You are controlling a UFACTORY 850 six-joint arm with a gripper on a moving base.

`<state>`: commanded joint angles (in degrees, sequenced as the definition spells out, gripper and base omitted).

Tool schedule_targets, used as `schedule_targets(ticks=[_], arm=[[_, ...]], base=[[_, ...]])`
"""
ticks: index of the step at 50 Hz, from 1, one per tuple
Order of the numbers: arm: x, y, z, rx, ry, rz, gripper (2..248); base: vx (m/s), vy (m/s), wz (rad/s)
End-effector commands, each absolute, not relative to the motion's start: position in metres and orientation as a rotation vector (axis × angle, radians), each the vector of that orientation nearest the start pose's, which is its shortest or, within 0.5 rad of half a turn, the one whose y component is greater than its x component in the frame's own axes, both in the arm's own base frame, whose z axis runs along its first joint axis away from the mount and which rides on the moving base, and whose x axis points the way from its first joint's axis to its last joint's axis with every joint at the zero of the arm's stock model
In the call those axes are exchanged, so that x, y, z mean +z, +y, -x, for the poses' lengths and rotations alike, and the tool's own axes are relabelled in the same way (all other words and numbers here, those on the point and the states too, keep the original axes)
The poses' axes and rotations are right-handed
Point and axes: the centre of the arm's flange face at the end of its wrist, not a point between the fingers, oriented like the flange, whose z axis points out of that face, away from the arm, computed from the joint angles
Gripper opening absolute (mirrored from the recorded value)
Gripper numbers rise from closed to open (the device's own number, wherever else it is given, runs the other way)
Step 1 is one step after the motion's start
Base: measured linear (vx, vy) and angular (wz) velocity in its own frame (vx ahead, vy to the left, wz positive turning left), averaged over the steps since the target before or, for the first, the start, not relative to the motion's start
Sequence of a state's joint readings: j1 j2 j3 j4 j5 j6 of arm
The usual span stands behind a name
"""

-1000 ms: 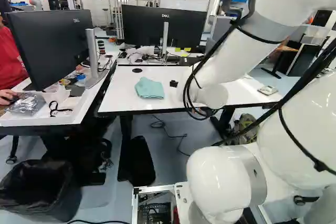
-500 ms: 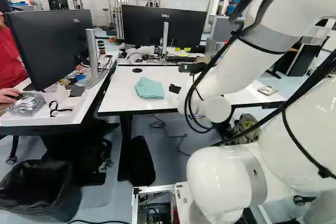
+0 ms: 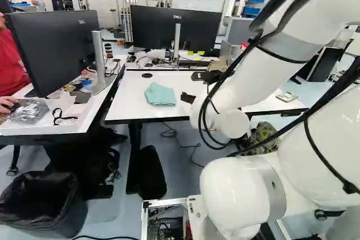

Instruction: Clean the table with the green towel

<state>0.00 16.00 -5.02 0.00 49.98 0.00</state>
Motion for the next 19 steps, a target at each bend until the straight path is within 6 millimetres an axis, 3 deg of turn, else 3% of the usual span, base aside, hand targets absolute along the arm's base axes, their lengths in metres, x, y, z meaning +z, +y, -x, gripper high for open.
schedule_targets(ticks=[19], arm=[[0.3656,0.0000,-0.2703,-1.824,0.000,2.558,247]], base=[[0.000,0.000,0.000]])
